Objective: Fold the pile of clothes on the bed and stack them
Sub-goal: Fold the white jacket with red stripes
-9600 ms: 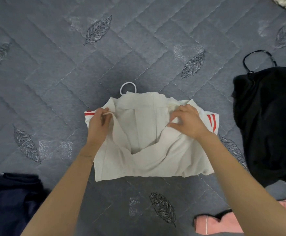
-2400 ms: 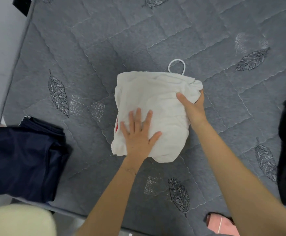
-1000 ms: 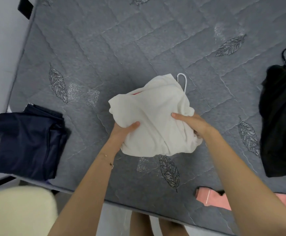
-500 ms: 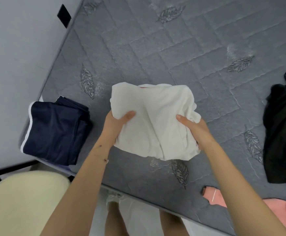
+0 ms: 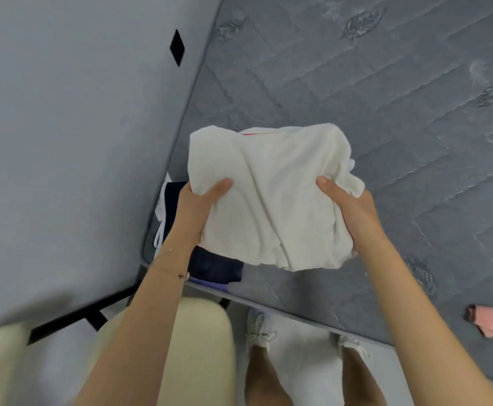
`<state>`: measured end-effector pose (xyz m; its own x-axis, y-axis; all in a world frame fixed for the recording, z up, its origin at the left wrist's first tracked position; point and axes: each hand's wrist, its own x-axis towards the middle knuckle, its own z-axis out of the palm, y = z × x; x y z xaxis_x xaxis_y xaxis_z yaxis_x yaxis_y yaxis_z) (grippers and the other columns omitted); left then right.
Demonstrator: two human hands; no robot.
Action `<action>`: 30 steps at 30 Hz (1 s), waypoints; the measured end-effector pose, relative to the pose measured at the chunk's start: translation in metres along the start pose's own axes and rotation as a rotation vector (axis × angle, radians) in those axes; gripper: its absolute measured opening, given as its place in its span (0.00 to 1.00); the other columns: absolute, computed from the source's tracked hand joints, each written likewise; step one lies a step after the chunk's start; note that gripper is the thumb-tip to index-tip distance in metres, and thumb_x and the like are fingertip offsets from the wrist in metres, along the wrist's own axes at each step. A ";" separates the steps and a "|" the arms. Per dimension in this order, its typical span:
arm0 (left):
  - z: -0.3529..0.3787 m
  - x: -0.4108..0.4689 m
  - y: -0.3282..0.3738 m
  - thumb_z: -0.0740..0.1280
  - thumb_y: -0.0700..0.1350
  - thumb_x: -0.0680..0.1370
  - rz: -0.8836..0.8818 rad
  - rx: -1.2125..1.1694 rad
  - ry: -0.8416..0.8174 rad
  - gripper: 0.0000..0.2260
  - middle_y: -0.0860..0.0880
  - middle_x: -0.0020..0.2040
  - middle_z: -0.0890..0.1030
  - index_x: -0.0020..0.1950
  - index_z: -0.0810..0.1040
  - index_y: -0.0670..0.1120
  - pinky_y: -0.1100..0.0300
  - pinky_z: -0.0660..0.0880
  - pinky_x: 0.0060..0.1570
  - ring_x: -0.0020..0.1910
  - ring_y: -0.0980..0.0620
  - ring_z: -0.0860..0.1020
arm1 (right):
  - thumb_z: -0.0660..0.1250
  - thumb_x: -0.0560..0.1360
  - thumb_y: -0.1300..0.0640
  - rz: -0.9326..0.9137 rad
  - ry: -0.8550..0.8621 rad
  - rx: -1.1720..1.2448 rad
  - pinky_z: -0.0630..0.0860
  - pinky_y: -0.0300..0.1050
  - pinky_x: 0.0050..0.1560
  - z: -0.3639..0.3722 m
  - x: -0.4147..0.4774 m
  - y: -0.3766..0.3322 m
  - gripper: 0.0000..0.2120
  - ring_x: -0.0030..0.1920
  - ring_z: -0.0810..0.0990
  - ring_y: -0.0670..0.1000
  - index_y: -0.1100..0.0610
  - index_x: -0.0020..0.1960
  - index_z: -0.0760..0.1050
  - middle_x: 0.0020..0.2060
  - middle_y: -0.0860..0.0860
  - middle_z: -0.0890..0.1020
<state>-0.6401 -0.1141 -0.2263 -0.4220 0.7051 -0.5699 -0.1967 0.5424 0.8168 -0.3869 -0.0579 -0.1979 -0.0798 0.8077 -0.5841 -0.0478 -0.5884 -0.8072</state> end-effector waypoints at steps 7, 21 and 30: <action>-0.091 0.016 0.004 0.77 0.56 0.67 -0.009 0.091 0.049 0.20 0.55 0.47 0.84 0.55 0.78 0.51 0.63 0.78 0.37 0.43 0.58 0.83 | 0.73 0.74 0.53 -0.045 0.051 0.134 0.78 0.33 0.37 0.088 -0.026 0.045 0.06 0.44 0.85 0.43 0.52 0.50 0.81 0.43 0.44 0.86; -0.159 0.074 -0.097 0.75 0.52 0.72 -0.107 0.150 0.161 0.10 0.57 0.45 0.82 0.49 0.77 0.53 0.66 0.76 0.37 0.42 0.60 0.81 | 0.69 0.78 0.55 0.147 0.086 0.002 0.79 0.35 0.47 0.154 0.017 0.178 0.01 0.47 0.82 0.43 0.49 0.48 0.79 0.42 0.42 0.84; -0.158 0.090 -0.111 0.74 0.52 0.74 -0.087 0.254 0.184 0.24 0.52 0.61 0.78 0.66 0.72 0.46 0.56 0.75 0.58 0.59 0.51 0.77 | 0.69 0.76 0.46 0.223 0.190 -0.316 0.73 0.48 0.59 0.153 0.040 0.194 0.14 0.58 0.77 0.52 0.53 0.55 0.73 0.51 0.48 0.79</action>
<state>-0.7956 -0.1833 -0.3541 -0.5709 0.5690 -0.5918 -0.0216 0.7102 0.7037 -0.5522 -0.1457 -0.3646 0.1330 0.6718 -0.7287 0.2592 -0.7332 -0.6287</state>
